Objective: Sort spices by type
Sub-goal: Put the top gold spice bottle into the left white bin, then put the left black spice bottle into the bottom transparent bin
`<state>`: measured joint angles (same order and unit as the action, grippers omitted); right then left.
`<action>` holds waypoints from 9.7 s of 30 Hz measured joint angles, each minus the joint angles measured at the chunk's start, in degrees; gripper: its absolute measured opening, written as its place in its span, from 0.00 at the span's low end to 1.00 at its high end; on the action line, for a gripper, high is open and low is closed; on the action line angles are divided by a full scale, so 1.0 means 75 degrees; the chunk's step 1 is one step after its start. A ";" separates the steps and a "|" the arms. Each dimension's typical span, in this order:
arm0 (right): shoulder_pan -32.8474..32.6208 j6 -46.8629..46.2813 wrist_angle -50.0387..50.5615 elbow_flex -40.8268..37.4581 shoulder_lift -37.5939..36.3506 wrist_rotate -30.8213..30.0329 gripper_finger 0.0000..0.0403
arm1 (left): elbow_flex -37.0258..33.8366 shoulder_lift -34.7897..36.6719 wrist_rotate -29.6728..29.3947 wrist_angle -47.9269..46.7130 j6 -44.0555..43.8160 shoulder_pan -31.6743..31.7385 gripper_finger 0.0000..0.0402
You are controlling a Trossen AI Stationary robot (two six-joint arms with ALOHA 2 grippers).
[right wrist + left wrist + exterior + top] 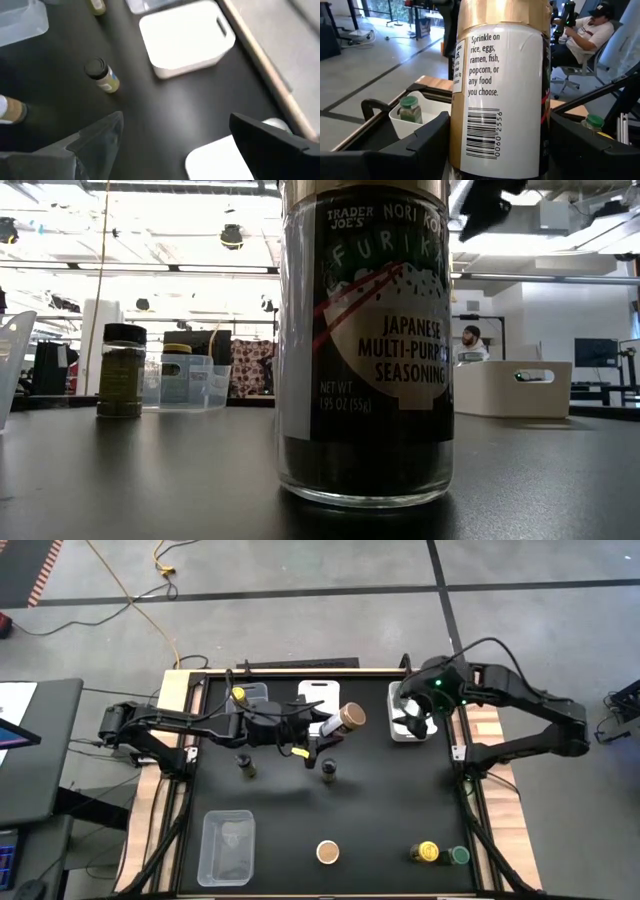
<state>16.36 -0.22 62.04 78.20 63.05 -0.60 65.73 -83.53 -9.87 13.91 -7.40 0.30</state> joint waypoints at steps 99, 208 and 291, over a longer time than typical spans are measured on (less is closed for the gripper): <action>-0.0140 0.1724 0.1162 0.2891 0.3116 0.1026 0.76 | -0.0440 0.0798 -0.0175 -0.1831 0.0631 -0.0165 0.90; 0.1824 0.3288 0.1697 0.7524 0.9847 0.0413 0.78 | -0.4948 0.6289 -0.0504 -0.2136 0.0268 0.0087 0.90; -0.0835 -0.2180 -0.1321 -0.1419 0.0531 -0.0892 0.92 | -0.4746 0.6226 -0.1341 -0.3057 -0.0734 0.0085 0.89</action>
<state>10.10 -16.57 52.13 67.55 67.03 -7.29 30.14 -36.83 -19.93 -9.02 -12.91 0.93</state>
